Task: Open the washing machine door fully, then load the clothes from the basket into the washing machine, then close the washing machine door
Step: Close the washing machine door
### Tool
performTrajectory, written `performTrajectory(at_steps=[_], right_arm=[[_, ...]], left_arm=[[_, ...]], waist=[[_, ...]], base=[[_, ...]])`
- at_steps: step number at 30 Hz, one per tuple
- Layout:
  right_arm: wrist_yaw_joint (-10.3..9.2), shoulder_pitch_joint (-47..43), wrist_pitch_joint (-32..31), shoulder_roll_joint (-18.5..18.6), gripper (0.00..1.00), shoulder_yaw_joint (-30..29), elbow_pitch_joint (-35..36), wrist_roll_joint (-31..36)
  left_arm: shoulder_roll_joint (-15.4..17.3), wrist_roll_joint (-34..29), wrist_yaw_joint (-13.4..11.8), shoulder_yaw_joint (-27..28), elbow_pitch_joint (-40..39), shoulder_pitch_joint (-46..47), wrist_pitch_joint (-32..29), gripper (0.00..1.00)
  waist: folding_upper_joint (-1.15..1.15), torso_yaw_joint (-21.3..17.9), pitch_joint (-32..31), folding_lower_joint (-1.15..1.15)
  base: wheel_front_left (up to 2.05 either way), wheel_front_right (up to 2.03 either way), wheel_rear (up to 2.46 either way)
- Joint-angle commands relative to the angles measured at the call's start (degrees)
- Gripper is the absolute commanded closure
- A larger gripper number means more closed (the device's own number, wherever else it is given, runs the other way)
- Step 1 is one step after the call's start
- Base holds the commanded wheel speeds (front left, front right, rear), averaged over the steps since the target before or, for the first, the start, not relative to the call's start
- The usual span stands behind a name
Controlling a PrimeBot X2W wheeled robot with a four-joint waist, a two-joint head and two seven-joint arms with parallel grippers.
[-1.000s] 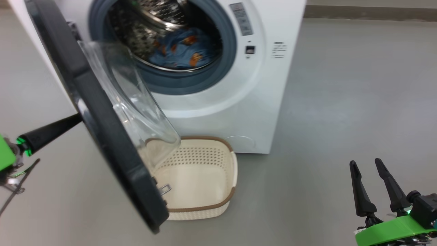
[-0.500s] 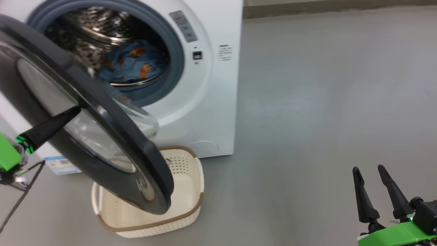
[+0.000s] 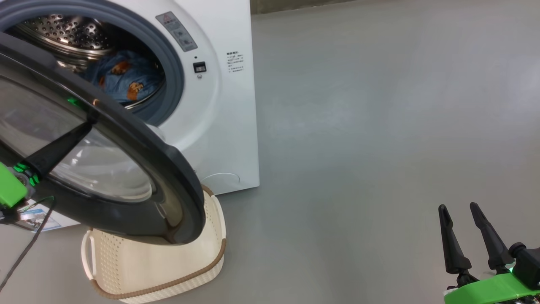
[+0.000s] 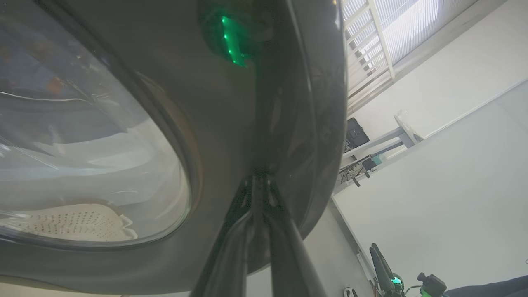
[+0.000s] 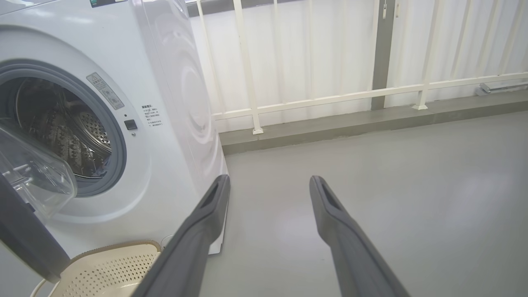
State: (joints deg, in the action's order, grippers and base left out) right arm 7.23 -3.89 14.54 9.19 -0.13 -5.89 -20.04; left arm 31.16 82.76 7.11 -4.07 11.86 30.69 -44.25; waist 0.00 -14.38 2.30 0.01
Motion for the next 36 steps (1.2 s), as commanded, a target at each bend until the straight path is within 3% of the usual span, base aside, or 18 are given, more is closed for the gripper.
performTrajectory(at_steps=[1,18,20,21,22,36], right_arm=[[0.25,1.19,0.46,0.84,0.0,0.98,1.57,0.24],[0.25,2.35,0.46,1.21,0.0,2.57,1.4,0.37],[0.25,2.45,0.46,1.25,0.0,2.63,1.4,0.37],[0.25,2.49,0.46,1.29,0.0,2.67,1.4,0.37],[0.25,2.56,0.46,1.36,0.0,2.69,1.39,0.36],[0.25,3.51,0.46,2.27,0.0,3.15,1.22,0.37]], left_arm=[[3.07,0.36,0.37,2.12,-0.84,3.48,0.46,1.0],[4.89,1.94,0.37,0.94,-2.01,-3.02,6.51,1.0],[5.1,2.22,0.37,1.03,-2.4,-4.26,7.53,0.65],[5.36,2.02,0.37,1.03,-2.63,-4.88,8.18,0.38],[5.51,1.8,0.37,1.05,-2.88,-5.52,9.02,0.03],[5.98,0.13,0.37,-1.69,-5.88,-13.78,21.83,0.0]], waist=[[0.0,0.31,0.08,-0.01],[0.0,8.93,-0.09,-0.01],[0.0,10.11,-0.05,-0.01],[0.0,10.7,0.01,-0.01],[0.0,11.3,0.08,-0.01],[0.0,19.27,0.45,-0.01]], base=[[0.0,0.0,0.0],[0.0,0.0,0.0],[0.0,0.0,0.0],[0.0,0.0,0.0],[0.0,0.0,0.0],[0.0,0.0,0.0]])
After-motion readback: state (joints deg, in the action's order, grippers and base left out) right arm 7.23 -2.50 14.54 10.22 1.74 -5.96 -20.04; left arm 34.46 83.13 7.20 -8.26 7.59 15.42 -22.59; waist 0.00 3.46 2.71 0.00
